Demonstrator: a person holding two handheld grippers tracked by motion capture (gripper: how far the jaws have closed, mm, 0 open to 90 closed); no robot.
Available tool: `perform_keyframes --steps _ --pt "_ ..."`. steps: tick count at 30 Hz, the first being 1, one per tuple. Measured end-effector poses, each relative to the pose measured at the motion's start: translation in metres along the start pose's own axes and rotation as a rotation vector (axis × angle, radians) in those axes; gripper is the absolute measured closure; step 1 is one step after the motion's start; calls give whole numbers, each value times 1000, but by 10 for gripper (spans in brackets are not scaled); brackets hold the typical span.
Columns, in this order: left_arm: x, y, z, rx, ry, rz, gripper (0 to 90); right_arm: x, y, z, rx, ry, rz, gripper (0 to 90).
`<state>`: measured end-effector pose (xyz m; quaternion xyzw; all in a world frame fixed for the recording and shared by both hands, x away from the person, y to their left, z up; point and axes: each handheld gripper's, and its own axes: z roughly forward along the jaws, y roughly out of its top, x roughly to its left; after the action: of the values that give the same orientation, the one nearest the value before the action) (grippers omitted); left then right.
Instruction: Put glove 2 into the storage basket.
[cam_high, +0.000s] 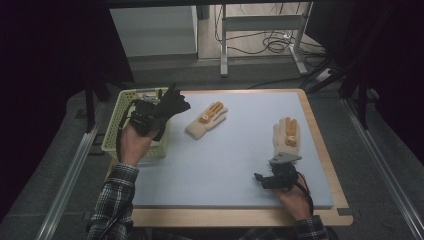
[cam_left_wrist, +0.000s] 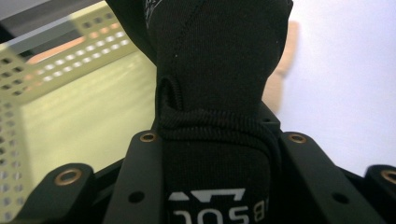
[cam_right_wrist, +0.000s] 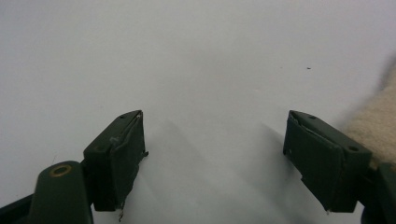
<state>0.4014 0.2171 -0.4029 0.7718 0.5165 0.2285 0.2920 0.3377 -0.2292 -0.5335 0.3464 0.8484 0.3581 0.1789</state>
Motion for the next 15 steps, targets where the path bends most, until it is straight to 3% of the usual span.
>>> perform_keyframes --steps 15 --pt "65 -15 22 26 136 -136 652 0 0 0 0 0 1 203"
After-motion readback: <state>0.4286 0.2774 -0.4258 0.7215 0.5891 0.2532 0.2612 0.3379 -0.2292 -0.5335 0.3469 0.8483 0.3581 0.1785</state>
